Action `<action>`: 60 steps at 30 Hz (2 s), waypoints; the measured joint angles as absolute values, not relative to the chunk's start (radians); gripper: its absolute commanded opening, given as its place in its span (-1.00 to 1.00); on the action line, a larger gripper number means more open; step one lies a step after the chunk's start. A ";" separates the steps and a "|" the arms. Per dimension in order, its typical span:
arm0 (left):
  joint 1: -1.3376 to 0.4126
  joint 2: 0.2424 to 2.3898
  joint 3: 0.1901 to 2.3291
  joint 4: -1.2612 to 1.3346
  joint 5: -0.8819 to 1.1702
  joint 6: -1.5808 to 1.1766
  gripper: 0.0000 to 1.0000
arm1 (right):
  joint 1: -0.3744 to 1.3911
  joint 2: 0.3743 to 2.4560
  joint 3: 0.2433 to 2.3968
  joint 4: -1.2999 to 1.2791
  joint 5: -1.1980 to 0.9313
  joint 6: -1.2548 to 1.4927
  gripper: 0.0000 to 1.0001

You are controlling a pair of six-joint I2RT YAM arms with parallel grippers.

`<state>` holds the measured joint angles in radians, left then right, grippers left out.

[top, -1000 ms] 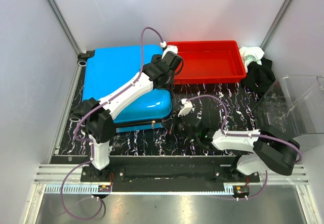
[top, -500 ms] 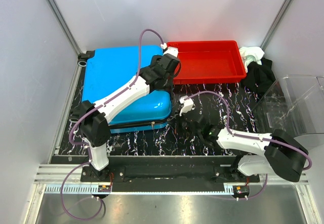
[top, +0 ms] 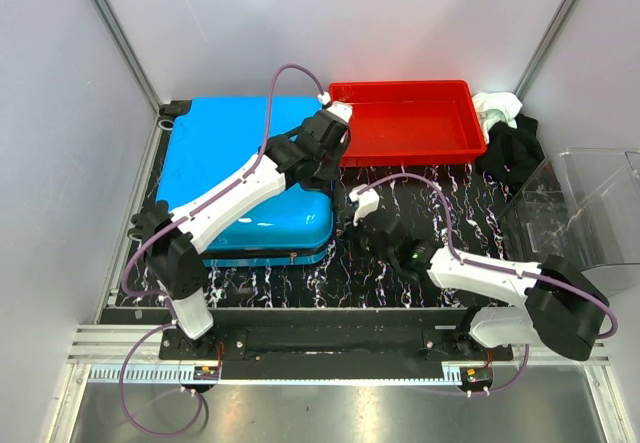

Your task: Open, take out, and arrange the luggage

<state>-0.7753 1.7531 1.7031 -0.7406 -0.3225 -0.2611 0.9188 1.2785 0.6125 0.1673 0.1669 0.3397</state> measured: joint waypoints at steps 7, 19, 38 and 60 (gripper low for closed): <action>-0.778 1.714 1.663 -0.742 -0.280 -0.234 -1.00 | 0.918 1.299 0.646 0.134 0.165 0.292 -1.00; -0.790 1.573 1.552 -0.796 -0.125 -0.154 -1.00 | 0.817 1.404 0.718 0.197 0.049 0.238 -1.00; -0.823 1.246 1.373 -1.120 0.069 0.086 -1.00 | 0.646 1.581 0.862 0.242 -0.005 0.212 -1.00; -0.820 0.987 1.267 -1.242 0.164 0.525 -1.00 | 0.569 1.760 1.073 0.177 -0.309 -0.223 -1.00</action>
